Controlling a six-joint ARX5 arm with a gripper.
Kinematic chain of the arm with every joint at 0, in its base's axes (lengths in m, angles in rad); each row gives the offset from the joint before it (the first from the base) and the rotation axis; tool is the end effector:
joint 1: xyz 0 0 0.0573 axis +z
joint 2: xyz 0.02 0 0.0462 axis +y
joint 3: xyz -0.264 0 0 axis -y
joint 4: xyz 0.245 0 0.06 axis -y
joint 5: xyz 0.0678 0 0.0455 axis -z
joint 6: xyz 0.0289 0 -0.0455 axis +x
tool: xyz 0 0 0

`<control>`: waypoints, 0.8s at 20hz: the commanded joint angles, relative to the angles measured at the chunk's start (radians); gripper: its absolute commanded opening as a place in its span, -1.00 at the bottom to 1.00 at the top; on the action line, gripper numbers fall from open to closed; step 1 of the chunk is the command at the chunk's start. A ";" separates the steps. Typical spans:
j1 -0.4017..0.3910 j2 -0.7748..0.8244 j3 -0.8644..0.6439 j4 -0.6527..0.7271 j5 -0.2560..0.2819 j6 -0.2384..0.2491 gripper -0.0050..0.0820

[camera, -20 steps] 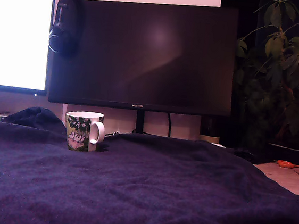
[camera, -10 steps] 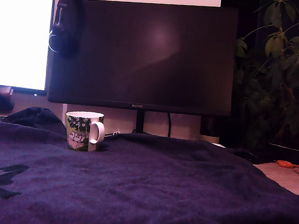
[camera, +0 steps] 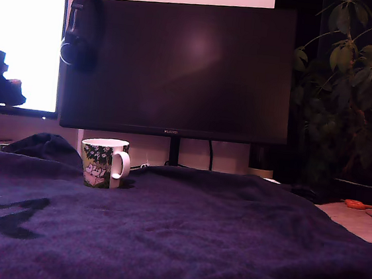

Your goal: Pick up the coffee capsules on the table and drop them inside the coffee cup

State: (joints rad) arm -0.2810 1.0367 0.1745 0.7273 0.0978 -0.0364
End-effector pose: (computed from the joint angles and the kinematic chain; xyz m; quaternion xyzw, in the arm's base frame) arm 0.1782 -0.0544 0.1708 -0.0117 0.0705 -0.1866 0.9798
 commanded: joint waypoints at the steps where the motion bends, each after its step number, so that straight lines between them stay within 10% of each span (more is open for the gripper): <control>1: -0.002 0.008 0.023 0.016 -0.004 0.021 -0.52; 16: 0.000 0.447 0.406 0.110 0.004 0.048 -0.52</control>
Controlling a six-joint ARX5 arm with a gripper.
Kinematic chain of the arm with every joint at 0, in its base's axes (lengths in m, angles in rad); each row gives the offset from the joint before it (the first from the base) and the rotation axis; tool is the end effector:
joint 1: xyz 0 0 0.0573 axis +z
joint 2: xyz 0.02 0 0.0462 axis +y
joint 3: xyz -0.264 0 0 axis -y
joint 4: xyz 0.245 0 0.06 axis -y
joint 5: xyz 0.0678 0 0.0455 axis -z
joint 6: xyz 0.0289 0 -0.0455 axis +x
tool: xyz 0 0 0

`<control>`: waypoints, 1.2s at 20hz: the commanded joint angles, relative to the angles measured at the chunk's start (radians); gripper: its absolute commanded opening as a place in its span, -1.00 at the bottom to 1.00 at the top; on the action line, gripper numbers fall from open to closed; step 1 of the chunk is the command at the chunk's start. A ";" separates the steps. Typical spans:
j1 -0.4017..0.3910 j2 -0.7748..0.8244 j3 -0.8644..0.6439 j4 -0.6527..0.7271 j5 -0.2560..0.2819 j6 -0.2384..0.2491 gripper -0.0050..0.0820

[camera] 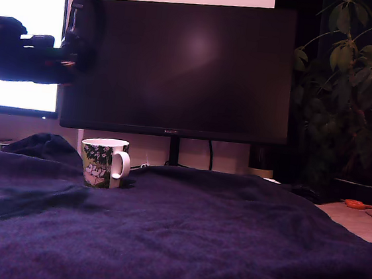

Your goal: Pick up the coffee capsules on the table and drop them inside the coffee cup

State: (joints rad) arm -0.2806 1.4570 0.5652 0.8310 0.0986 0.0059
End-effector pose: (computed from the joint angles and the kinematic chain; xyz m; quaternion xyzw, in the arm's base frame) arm 0.2749 -0.0822 0.2069 0.0057 0.0297 -0.1885 0.9816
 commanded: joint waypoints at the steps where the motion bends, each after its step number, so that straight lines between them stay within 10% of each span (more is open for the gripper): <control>1: 0.000 0.056 0.050 0.003 0.005 0.006 -0.52; 24: 0.056 0.435 0.723 -0.775 0.132 0.021 -0.52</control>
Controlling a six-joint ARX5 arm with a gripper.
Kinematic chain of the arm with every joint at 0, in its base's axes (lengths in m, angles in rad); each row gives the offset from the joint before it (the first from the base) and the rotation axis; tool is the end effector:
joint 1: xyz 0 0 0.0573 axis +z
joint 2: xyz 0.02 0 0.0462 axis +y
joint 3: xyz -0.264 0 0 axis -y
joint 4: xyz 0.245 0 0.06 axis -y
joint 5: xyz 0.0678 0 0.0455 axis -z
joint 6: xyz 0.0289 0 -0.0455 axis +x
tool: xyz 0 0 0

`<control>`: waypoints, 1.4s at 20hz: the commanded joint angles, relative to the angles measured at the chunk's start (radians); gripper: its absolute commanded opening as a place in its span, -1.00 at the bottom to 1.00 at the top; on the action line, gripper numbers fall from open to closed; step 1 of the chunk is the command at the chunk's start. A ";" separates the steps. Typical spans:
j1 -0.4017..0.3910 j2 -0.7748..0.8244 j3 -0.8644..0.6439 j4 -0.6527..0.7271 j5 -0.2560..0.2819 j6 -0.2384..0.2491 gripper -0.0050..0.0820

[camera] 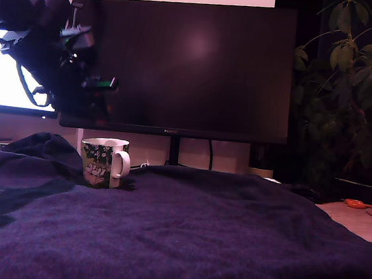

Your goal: Pick up the coffee capsules on the table and drop them inside the coffee cup

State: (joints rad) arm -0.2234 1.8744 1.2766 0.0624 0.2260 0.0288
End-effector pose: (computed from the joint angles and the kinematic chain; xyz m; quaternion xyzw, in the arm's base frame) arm 0.4059 -0.0989 0.2182 0.0132 0.2614 -0.2187 0.9400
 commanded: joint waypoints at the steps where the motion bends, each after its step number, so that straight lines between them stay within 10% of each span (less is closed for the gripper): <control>1: -0.001 0.018 0.026 -0.035 0.007 -0.001 -0.52; 20: -0.002 0.023 0.052 -0.172 0.055 -0.002 -0.49; 28: -0.002 0.023 0.052 -0.174 0.058 -0.002 0.54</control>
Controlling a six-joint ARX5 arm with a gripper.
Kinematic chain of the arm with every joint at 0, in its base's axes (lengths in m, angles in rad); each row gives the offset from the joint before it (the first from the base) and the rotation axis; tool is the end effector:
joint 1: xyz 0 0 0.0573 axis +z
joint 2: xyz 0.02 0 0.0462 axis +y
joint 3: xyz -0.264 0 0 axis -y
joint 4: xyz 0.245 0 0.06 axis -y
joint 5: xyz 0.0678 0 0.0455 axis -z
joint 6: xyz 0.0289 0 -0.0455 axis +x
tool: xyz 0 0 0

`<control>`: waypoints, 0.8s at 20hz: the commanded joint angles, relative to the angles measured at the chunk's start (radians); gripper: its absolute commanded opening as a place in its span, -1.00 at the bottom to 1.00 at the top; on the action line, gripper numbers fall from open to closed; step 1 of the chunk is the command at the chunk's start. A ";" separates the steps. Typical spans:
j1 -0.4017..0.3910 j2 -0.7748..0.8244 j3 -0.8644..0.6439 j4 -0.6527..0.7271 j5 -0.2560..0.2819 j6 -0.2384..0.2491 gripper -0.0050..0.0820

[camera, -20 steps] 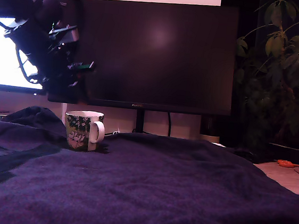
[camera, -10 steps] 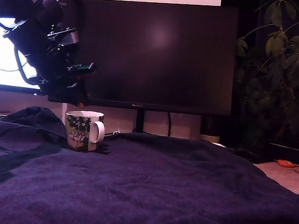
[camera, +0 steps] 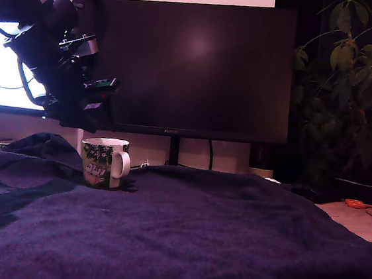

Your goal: Pick up the coffee capsules on the table and drop them inside the coffee cup

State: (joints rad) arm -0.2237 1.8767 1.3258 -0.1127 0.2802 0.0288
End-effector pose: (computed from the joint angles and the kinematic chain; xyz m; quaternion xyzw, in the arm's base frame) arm 0.4028 -0.0998 0.2193 0.0040 0.3222 -0.2404 0.9156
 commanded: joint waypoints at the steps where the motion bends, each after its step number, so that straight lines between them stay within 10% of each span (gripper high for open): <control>1: -0.002 0.021 0.003 0.001 0.004 -0.003 0.54; 5: -0.002 0.021 0.005 0.009 0.005 -0.002 0.23; 10: -0.002 0.019 0.006 0.012 0.041 -0.002 -0.91; 16: -0.002 0.019 0.006 0.013 0.082 -0.002 -0.93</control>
State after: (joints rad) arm -0.2237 1.8767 1.3258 -0.1051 0.3576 0.0288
